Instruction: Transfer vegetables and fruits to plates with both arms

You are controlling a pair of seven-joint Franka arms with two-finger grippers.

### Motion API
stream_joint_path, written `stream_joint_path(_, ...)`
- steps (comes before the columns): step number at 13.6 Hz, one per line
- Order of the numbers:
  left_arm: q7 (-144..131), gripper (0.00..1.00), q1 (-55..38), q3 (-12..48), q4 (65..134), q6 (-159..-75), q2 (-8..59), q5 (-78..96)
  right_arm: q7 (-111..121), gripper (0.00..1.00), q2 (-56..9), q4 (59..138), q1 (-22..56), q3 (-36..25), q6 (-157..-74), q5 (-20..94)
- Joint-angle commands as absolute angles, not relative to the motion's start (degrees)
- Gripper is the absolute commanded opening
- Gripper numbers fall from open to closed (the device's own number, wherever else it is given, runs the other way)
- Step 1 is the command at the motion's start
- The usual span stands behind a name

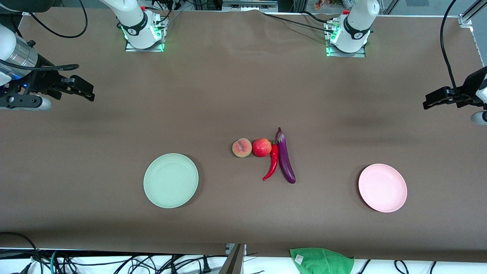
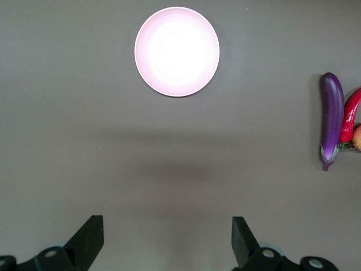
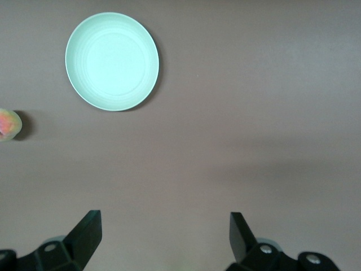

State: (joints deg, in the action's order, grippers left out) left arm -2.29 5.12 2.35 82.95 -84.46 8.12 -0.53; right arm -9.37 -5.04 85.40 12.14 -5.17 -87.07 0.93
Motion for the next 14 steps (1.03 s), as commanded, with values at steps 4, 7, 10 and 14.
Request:
stream_joint_path(4, -1.4, 1.0, 4.7, 2.2, 81.0, -83.3, 9.1, -1.6, -9.9, 1.0, -4.2, 84.8, 12.0, -4.7, -83.9, 0.7)
stream_joint_path(7, -1.4, 1.0, 4.7, 2.2, 81.0, -83.3, 9.2, -1.5, -10.0, 1.0, -4.1, 84.9, 12.1, -4.7, -83.8, 0.5)
stream_joint_path(10, -1.4, 1.0, 4.7, 2.2, 81.0, -83.3, 9.2, -1.5, -10.0, 1.0, -4.1, 84.8, 12.4, -4.6, -84.1, 0.5)
stream_joint_path(14, -1.4, 1.0, 4.7, 2.3, 80.9, -83.2, 9.3, -1.3, -9.9, 1.0, -4.1, 84.8, 12.8, -4.6, -84.2, 0.4)
